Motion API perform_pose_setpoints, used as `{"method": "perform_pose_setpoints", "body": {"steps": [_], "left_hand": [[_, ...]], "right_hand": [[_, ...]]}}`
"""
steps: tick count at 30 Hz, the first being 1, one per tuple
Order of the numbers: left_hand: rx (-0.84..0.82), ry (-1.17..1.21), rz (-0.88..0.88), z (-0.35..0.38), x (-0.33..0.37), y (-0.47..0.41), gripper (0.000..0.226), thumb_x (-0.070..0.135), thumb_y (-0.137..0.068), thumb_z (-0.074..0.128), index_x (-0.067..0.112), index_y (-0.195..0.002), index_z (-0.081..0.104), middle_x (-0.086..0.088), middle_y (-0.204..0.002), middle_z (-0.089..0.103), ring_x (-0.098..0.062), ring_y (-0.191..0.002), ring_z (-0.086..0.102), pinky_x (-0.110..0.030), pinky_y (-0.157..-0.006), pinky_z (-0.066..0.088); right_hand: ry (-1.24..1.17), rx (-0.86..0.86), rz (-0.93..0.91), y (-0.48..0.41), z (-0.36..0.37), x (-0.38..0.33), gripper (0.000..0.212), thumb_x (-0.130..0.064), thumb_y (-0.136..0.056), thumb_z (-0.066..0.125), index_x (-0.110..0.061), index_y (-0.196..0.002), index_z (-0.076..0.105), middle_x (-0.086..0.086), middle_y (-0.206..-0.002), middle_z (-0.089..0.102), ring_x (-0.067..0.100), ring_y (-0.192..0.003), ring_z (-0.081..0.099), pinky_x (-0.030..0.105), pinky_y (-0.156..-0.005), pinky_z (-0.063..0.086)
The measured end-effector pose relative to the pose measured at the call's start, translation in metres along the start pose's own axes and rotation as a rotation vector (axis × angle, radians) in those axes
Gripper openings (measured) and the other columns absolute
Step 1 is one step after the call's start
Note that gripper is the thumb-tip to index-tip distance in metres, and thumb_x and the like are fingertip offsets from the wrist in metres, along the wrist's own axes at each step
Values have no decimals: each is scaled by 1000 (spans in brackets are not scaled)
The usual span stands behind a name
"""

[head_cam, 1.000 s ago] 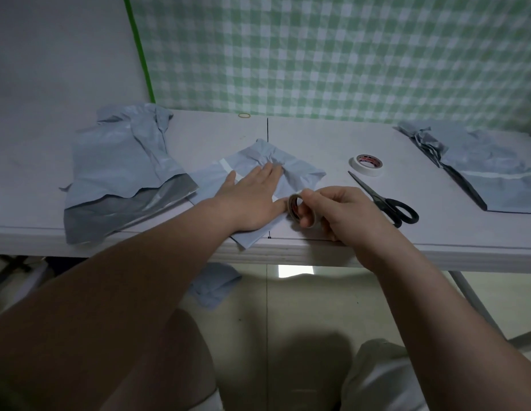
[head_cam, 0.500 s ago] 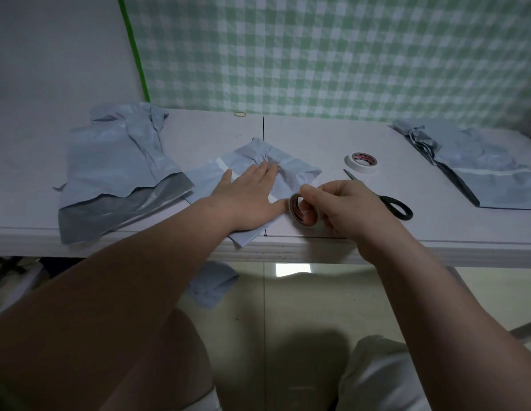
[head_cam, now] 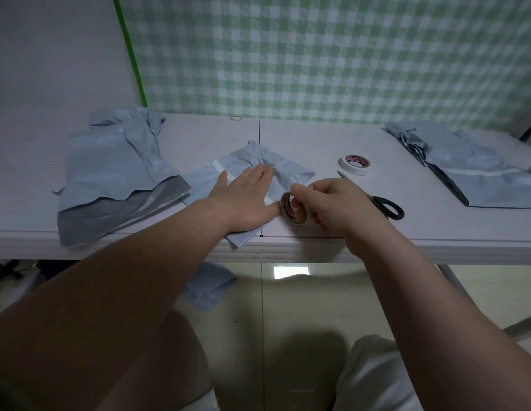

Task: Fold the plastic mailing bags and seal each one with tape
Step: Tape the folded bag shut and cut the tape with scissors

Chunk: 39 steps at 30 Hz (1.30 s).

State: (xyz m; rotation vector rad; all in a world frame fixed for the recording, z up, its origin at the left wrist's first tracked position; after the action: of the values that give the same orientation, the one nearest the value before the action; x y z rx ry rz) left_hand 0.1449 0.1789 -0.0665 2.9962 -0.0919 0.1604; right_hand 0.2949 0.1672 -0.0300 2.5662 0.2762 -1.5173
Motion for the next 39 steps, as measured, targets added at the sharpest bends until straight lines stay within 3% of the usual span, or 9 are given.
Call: {"method": "perform_pose_setpoints", "body": {"steps": [5,9,13,18,21,30,33,36,39], "left_hand": [[218,359,62,-18,1,4,57,27,-97,42,20,-150,23,0,-157,25,-17,-143,24,-40,-117,15],[263,851,166,-36,13,26,38,3,-82,56,21,-113,69,3,-111,69,-11,-104,62,-30,-94,47],[337,881,104,-31,11,25,15,8,-85,62,17,-92,72,0,-88,72,-16,-86,68,-35,-84,54],[392,1160,-90,-20,-3,17,28,1,-90,58,25,-81,71,2,-95,69,-19,-93,65,-31,-81,57],[359,1304,-137,-16,-3,16,22,-2,-91,57,15,-86,70,-8,-101,64,-25,-91,63,-30,-68,60],[396,1256,-252,-13,-13,7,27,-1,-92,50,16,-85,70,-9,-72,65,-19,-58,51,-19,-42,36],[388,1223,-270,-12,-13,6,22,0,-90,52,14,-90,69,-2,-69,65,-14,-53,43,-21,-46,33],[388,1179,-267,-13,-13,4,18,2,-89,56,15,-92,69,-4,-71,63,-14,-52,43,-20,-45,35],[402,1116,-255,-15,-16,2,18,3,-86,61,18,-80,69,-6,-69,61,-17,-56,45,-24,-50,36]], "right_hand": [[2,33,-60,-4,-1,-10,47,-36,-84,62,11,-88,63,10,-65,49,19,-62,40,31,-60,35],[8,83,-104,-10,0,-23,37,-34,-82,66,2,-79,69,6,-63,59,16,-62,50,37,-64,47],[-16,111,-148,-14,-7,-26,19,-26,-83,63,-10,-78,72,3,-72,68,19,-71,61,43,-79,52],[666,396,-89,-14,-67,2,25,-11,-90,48,-11,-104,68,11,-108,66,30,-102,57,29,-76,40],[909,340,122,-11,-81,31,27,-13,-89,49,-10,-113,60,15,-118,58,35,-113,50,31,-81,39],[953,247,122,5,-77,16,9,-12,-82,59,-12,-88,53,11,-101,59,27,-78,44,28,-66,35],[775,265,12,8,-75,16,17,-19,-75,68,-13,-88,61,6,-88,62,25,-78,52,28,-65,40],[27,249,31,17,-67,18,14,-13,-74,72,-12,-82,60,8,-79,64,26,-69,66,34,-64,57],[-620,87,135,29,-29,21,16,-8,-80,70,-9,-80,54,10,-71,58,17,-53,60,18,-50,51]]}}
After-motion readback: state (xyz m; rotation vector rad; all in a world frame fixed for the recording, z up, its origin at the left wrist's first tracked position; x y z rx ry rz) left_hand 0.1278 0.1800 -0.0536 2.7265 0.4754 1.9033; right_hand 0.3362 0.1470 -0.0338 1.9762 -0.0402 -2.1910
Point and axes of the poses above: each hand's wrist, its own y-axis away from the middle knuckle, its own z-axis out of the palm, x = y × z, the point moved 6 cm from there along -y, towards the middle knuckle
